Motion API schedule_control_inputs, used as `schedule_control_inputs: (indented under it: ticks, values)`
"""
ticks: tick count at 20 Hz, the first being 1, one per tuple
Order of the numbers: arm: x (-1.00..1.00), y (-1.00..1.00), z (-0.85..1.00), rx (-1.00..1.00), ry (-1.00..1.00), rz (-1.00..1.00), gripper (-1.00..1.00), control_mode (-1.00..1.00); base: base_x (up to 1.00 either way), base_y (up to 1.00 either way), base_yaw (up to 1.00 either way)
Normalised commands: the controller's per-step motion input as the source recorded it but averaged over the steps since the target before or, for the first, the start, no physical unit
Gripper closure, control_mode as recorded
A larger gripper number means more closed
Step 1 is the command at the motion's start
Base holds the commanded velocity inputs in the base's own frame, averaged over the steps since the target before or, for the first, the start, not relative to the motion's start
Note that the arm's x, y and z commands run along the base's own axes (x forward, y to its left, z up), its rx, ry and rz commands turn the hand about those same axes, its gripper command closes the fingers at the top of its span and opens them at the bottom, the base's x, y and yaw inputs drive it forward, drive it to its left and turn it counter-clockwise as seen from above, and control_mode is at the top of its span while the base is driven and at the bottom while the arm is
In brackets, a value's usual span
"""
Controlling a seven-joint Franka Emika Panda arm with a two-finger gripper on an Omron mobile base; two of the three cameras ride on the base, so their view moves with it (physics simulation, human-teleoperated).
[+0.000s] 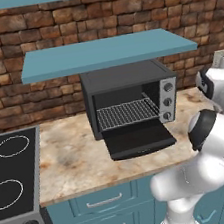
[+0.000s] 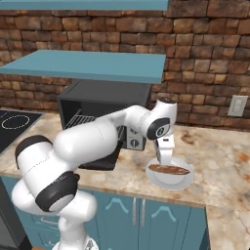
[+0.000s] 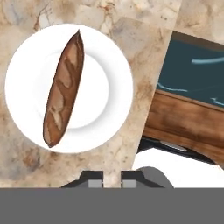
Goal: Pull the toaster oven rack outwards. Pick up the baguette from the plate and place it on the toaster oven rack. Close the toaster oven door fully and set the temperature to the lowest setting.
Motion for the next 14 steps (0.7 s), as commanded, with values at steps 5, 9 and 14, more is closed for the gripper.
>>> schedule_control_inputs:
  ticks: [5, 9, 14]
  values:
    - [-0.01, -0.15, -0.22, -0.08, 0.01, 0.0, -1.0, -1.0, 0.0, 0.0, 0.0]
    - [0.0, -0.35, -0.17, 0.02, 0.01, 0.0, -1.0, -1.0, 0.0, 0.0, 0.0]
    - [0.0, -0.22, -0.06, 0.0, -0.01, -0.09, -1.0, -1.0, 0.0, 0.0, 0.0]
